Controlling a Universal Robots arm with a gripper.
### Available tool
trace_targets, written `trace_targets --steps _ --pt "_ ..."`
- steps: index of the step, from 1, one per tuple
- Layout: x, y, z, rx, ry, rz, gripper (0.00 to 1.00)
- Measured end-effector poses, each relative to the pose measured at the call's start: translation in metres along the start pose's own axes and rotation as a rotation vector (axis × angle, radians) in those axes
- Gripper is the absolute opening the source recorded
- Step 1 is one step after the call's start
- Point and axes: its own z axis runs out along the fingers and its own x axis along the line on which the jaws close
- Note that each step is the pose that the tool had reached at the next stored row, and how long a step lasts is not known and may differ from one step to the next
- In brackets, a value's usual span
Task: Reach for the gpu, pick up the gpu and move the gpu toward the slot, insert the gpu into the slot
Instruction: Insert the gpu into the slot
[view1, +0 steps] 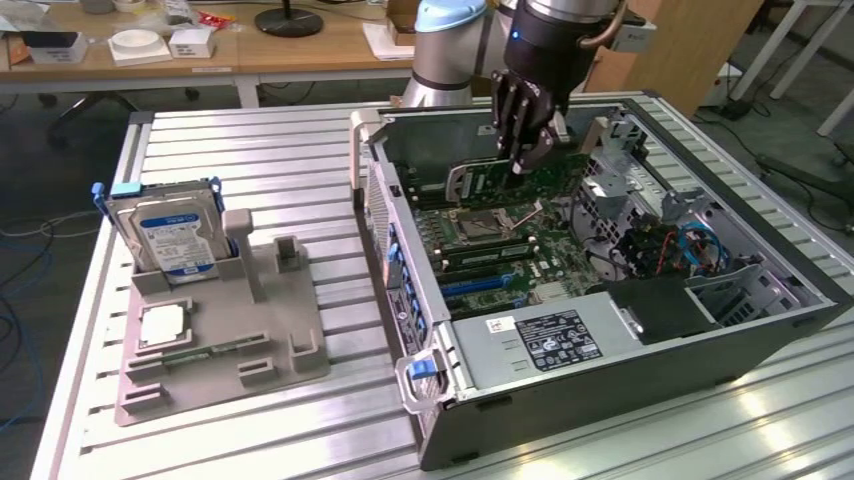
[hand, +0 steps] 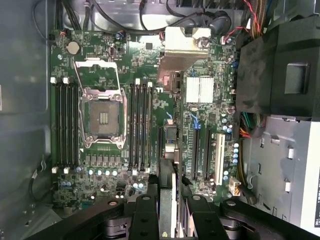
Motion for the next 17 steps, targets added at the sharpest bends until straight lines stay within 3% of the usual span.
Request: trace_targets --steps 15,17 --pt "0.0 -0.0038 0.0031 0.0 -0.0001 -0.001 0.26" --pt "0.0 -0.0041 0.0033 0.0003 -0.0003 -0.022 0.26"
